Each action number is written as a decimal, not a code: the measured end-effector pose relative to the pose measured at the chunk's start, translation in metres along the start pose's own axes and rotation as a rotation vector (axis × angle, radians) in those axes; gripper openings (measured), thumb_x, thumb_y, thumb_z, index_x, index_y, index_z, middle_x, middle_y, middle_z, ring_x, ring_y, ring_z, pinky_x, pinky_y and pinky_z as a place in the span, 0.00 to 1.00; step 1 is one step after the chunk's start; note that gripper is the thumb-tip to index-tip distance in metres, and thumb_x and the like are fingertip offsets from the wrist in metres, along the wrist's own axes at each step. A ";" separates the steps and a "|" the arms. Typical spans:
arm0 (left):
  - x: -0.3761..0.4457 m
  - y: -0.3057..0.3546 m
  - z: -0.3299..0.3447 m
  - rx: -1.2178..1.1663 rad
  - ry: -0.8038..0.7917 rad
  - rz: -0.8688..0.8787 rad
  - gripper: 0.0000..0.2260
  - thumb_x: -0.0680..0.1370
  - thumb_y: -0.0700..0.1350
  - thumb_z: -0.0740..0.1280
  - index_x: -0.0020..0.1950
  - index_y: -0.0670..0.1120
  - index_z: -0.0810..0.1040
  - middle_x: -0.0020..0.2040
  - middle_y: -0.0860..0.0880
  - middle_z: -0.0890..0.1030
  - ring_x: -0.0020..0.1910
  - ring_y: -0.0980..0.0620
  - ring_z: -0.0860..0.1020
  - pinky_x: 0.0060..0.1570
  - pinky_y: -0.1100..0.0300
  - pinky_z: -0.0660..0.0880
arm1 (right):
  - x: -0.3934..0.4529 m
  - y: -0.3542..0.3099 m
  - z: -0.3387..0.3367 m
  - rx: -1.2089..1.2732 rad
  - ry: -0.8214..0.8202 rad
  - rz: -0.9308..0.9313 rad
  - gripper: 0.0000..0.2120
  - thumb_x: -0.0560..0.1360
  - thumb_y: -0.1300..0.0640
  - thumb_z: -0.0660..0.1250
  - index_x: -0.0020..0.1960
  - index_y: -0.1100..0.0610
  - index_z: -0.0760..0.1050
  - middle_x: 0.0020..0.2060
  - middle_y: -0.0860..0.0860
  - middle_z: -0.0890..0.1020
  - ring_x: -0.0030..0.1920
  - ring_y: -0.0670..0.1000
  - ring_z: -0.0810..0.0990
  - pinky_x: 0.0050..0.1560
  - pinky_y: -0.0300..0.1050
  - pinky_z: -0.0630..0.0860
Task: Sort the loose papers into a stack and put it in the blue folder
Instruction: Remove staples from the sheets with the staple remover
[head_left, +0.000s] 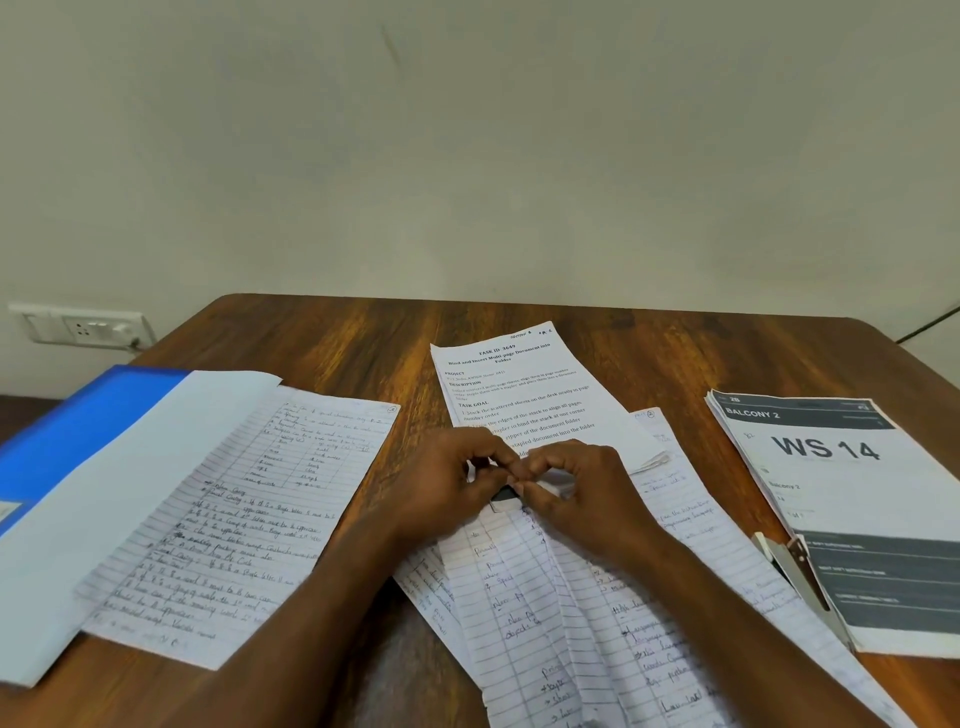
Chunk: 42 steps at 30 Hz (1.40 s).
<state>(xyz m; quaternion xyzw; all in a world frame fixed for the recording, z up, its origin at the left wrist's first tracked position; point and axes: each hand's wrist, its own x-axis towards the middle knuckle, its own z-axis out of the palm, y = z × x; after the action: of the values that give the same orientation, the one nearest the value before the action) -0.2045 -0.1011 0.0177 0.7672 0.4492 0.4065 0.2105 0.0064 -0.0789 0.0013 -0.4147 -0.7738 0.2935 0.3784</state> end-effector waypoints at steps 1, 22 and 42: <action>0.000 0.000 0.000 -0.018 0.005 0.002 0.09 0.78 0.37 0.75 0.52 0.52 0.88 0.46 0.58 0.87 0.42 0.51 0.83 0.38 0.63 0.75 | 0.000 -0.001 0.000 0.012 0.000 0.012 0.07 0.74 0.58 0.78 0.46 0.46 0.87 0.48 0.41 0.88 0.55 0.40 0.85 0.58 0.46 0.84; 0.000 0.000 0.006 -0.110 0.061 -0.089 0.06 0.77 0.41 0.77 0.49 0.52 0.88 0.40 0.54 0.87 0.31 0.59 0.77 0.34 0.67 0.70 | 0.003 -0.002 -0.001 -0.007 0.020 0.065 0.06 0.73 0.48 0.80 0.40 0.47 0.86 0.42 0.42 0.88 0.50 0.40 0.86 0.61 0.48 0.81; 0.002 -0.006 -0.028 0.106 -0.304 -0.140 0.06 0.72 0.48 0.81 0.48 0.55 0.89 0.44 0.61 0.86 0.42 0.52 0.82 0.40 0.56 0.77 | 0.003 -0.004 -0.004 0.000 0.099 0.082 0.04 0.72 0.57 0.81 0.41 0.51 0.86 0.40 0.40 0.87 0.47 0.38 0.85 0.51 0.30 0.77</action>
<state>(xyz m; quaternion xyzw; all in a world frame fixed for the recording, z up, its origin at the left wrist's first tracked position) -0.2304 -0.0976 0.0306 0.7969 0.4852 0.2458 0.2629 0.0070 -0.0775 0.0075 -0.4600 -0.7364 0.2879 0.4039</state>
